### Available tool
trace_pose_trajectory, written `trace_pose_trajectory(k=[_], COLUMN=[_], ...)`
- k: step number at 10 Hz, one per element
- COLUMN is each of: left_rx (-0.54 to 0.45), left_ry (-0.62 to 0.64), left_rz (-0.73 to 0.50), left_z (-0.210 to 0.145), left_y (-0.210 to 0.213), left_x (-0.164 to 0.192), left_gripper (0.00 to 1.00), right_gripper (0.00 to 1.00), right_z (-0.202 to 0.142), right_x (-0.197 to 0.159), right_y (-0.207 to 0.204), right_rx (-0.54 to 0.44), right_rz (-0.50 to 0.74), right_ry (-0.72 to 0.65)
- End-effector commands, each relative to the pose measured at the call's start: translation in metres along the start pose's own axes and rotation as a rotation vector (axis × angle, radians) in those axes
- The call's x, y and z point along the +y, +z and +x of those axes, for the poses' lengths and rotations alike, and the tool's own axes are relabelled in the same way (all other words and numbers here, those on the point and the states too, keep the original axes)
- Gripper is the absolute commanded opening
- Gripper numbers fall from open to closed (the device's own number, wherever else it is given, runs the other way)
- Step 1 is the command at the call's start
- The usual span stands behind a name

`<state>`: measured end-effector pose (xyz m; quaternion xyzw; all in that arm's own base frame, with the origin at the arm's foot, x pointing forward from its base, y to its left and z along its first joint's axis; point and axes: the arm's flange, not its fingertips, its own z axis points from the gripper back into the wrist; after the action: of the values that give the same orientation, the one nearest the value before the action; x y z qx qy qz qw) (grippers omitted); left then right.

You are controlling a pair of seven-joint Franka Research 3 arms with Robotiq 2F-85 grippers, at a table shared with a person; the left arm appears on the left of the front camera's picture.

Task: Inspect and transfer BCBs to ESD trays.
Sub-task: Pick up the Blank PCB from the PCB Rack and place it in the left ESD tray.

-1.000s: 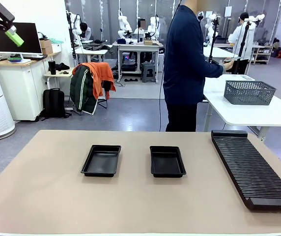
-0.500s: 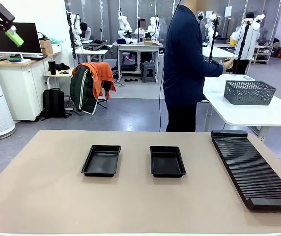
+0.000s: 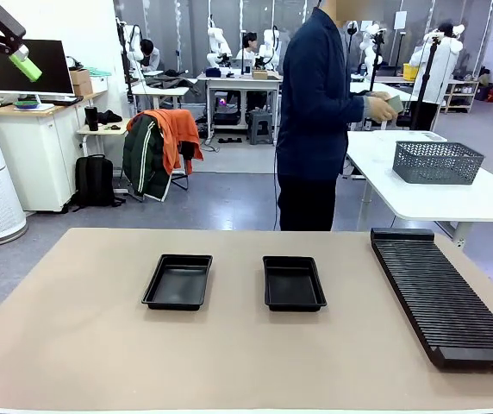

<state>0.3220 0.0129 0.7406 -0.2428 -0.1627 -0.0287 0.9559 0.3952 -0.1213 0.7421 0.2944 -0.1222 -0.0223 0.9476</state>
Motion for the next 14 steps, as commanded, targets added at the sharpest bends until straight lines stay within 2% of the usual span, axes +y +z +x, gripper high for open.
trace_pose_trajectory(k=[1, 14], left_rx=[-0.011, -0.011], left_ry=[0.004, 0.004], left_rz=[-0.01, -0.01], left_z=[0.0003, 0.0003], left_y=[0.0003, 0.0003], left_x=[0.0009, 0.0009], left_gripper=[1.0, 1.0], right_gripper=[1.0, 1.0], right_z=[-0.0001, -0.0001], right_x=[0.0007, 0.0007], right_y=[0.0003, 0.0003], right_rx=[-0.001, -0.001], right_rz=[0.0, 0.0], right_ry=[0.003, 0.003])
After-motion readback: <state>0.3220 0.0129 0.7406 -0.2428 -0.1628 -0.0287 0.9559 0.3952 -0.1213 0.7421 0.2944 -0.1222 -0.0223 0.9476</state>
